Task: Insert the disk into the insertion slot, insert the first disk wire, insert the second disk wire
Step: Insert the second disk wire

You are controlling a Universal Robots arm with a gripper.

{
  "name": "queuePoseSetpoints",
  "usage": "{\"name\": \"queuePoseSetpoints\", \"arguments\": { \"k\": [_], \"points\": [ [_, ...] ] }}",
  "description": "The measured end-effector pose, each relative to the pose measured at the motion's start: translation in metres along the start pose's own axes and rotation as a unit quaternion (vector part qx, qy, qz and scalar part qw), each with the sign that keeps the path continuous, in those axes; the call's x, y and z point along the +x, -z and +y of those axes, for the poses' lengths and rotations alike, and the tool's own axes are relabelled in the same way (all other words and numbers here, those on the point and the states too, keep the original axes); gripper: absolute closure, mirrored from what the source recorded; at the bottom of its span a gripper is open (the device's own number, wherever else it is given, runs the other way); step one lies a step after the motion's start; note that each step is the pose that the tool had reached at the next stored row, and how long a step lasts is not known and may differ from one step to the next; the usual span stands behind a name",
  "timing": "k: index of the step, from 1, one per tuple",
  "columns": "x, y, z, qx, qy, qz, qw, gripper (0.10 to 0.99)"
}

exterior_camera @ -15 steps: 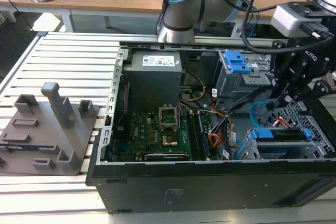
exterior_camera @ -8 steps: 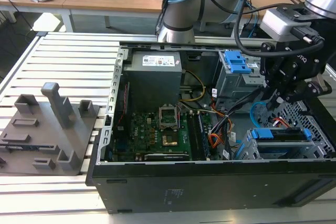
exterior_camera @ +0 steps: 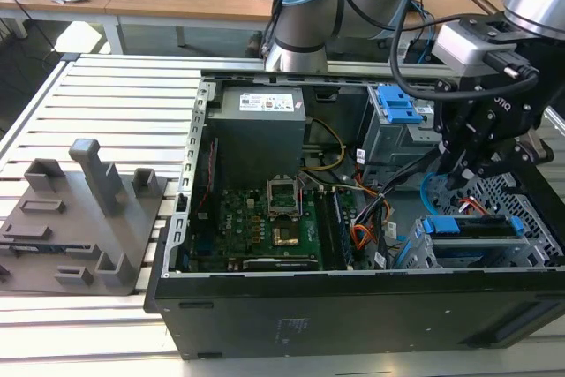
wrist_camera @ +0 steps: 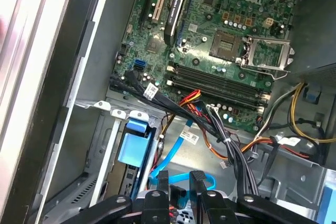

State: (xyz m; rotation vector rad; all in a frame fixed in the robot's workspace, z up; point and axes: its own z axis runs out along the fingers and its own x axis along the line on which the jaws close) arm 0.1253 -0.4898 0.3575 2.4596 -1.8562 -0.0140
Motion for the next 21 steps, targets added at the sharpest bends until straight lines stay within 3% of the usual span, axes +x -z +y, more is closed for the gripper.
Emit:
{"name": "queuePoseSetpoints", "arguments": {
  "k": [4, 6, 12, 13, 18, 21],
  "points": [
    [-0.0001, -0.0012, -0.0001, 0.0, 0.0, 0.0001, 1.0, 0.8],
    [-0.0001, -0.0012, -0.0001, 0.0, 0.0, 0.0, 1.0, 0.922],
    [0.0, -0.0014, -0.0001, 0.0, 0.0, 0.0, 1.0, 0.922],
    [0.0031, -0.0016, 0.0008, 0.0, 0.0, 0.0, 1.0, 0.922],
    [0.0359, -0.0034, 0.0101, 0.0, 0.0, 0.0, 1.0, 0.922],
    [0.0403, -0.0054, 0.0109, -0.0001, -0.006, -0.0005, 1.0, 0.922]
  ]
}}
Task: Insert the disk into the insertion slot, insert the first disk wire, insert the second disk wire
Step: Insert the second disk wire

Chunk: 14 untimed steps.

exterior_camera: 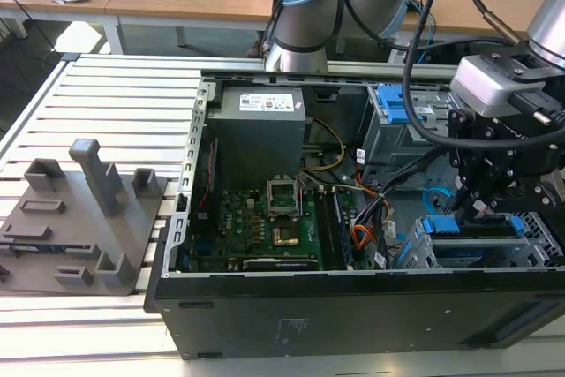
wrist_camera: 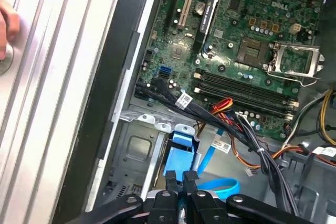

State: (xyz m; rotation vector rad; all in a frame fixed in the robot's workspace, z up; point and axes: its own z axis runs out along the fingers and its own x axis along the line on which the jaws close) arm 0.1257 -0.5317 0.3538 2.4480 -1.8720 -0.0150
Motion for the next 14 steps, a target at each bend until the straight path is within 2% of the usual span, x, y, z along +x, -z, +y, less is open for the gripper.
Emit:
{"name": "queuePoseSetpoints", "arguments": {
  "k": [3, 6, 14],
  "points": [
    [0.0013, -0.0042, -0.005, -0.0006, -0.013, -0.0004, 0.9999, 0.922],
    [0.0015, -0.0051, -0.0058, -0.0016, -0.04, -0.0012, 0.9992, 0.922],
    [0.0024, -0.0073, -0.0097, -0.003, -0.084, -0.0034, 0.9964, 0.922]
  ]
}}
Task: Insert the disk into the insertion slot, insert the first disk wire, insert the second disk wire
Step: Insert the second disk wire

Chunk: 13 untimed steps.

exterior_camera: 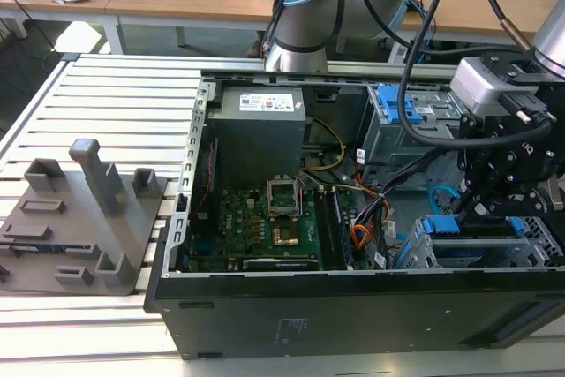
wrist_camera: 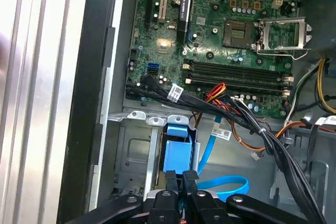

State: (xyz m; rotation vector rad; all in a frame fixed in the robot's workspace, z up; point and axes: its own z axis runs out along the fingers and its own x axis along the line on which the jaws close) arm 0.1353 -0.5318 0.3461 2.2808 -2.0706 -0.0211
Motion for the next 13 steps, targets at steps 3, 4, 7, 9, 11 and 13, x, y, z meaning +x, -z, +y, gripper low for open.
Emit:
{"name": "queuePoseSetpoints", "arguments": {
  "k": [3, 4, 7, 9, 11, 13],
  "points": [
    [0.0002, -0.0005, -0.0027, -0.0005, -0.014, -0.0008, 0.9999, 0.922],
    [0.0002, -0.0005, -0.0038, -0.0007, -0.015, -0.0008, 0.9999, 0.922],
    [0.0004, -0.0006, -0.0083, -0.0014, -0.019, -0.001, 0.9998, 0.922],
    [0.0002, -0.0009, -0.0106, -0.0019, -0.022, -0.0013, 0.9998, 0.922],
    [-0.0003, -0.0015, -0.0117, -0.0026, -0.026, -0.0016, 0.9997, 0.922],
    [-0.0004, -0.002, -0.0121, -0.0028, -0.028, -0.0017, 0.9996, 0.922]
  ]
}}
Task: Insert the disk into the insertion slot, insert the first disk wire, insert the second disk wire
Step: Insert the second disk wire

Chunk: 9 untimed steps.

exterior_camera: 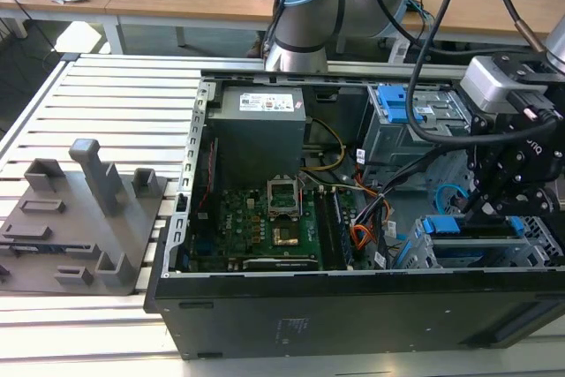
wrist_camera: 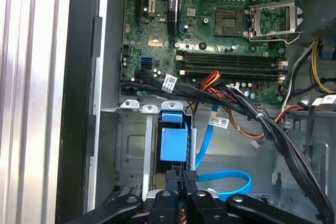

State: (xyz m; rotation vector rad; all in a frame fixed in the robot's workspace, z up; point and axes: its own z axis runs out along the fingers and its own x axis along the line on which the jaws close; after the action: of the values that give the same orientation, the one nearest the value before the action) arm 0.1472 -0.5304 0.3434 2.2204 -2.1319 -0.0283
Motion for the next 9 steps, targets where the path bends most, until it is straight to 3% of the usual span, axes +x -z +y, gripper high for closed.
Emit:
{"name": "queuePoseSetpoints", "arguments": {
  "k": [6, 7, 9],
  "points": [
    [-0.0001, -0.0006, -0.0002, 0.0001, 0.0, -0.0049, 1.0, 0.922],
    [0.0001, -0.0007, -0.0001, 0.0003, 0.0, -0.0098, 1.0, 0.922],
    [0.0031, -0.0013, 0.0, 0.0004, 0.001, -0.011, 0.9999, 0.922]
  ]
}}
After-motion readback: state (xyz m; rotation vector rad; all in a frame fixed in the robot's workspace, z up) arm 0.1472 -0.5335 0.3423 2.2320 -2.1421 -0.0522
